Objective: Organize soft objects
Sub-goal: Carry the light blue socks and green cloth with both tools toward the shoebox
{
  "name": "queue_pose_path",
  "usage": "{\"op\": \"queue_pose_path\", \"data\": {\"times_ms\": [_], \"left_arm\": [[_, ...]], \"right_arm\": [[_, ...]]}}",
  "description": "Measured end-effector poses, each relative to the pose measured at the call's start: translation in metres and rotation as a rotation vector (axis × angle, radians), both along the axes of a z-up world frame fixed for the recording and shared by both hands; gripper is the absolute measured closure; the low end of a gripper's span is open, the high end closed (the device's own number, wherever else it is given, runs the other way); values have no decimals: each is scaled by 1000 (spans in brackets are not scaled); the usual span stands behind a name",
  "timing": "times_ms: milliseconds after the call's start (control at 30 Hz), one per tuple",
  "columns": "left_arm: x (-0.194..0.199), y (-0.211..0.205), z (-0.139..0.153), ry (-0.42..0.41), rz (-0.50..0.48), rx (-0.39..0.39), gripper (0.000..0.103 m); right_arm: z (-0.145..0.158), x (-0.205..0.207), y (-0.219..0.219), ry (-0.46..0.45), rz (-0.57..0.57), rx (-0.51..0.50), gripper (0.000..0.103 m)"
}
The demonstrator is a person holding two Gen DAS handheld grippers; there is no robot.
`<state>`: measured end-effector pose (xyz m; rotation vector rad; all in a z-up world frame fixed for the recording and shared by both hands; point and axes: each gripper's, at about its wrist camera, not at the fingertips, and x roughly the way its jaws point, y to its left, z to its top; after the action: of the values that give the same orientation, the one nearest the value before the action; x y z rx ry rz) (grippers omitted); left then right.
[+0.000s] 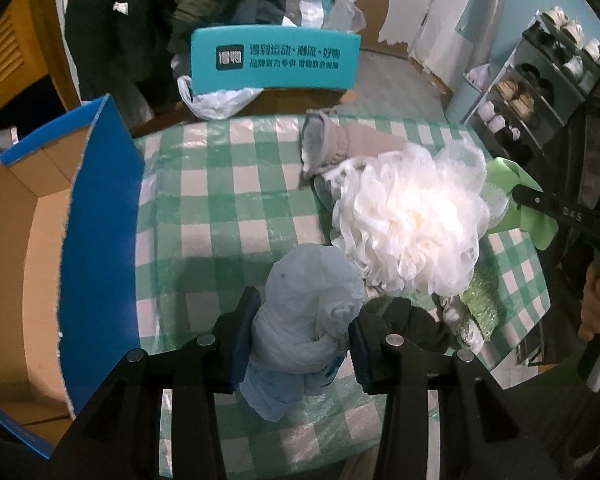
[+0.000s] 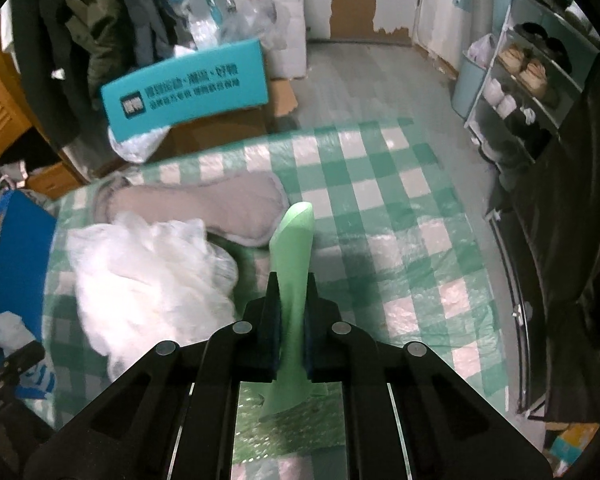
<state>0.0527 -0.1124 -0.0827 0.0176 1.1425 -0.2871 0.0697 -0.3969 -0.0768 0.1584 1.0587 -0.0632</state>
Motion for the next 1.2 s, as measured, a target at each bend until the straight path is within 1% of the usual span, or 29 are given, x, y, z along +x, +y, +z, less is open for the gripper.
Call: {"op": "queue_pose_path", "data": {"times_ms": [67, 200, 367, 633, 1000, 1200], "left_arm": [[0, 2, 7, -16, 6, -3, 61], [-2, 6, 18, -51, 15, 16, 61], [-2, 13, 29, -76, 26, -4, 61], [0, 30, 42, -114, 72, 5, 61], [-6, 59, 63, -174, 130, 40, 61], [-10, 81, 72, -199, 165, 53, 61]], "right_arm": [[10, -4, 2, -25, 4, 5, 95], [27, -12, 7, -72, 14, 26, 95], [48, -23, 18, -127, 48, 45, 95], [77, -36, 36, -199, 102, 74, 95], [97, -33, 83, -243, 213, 98, 95], [102, -26, 114, -246, 282, 106, 95]]}}
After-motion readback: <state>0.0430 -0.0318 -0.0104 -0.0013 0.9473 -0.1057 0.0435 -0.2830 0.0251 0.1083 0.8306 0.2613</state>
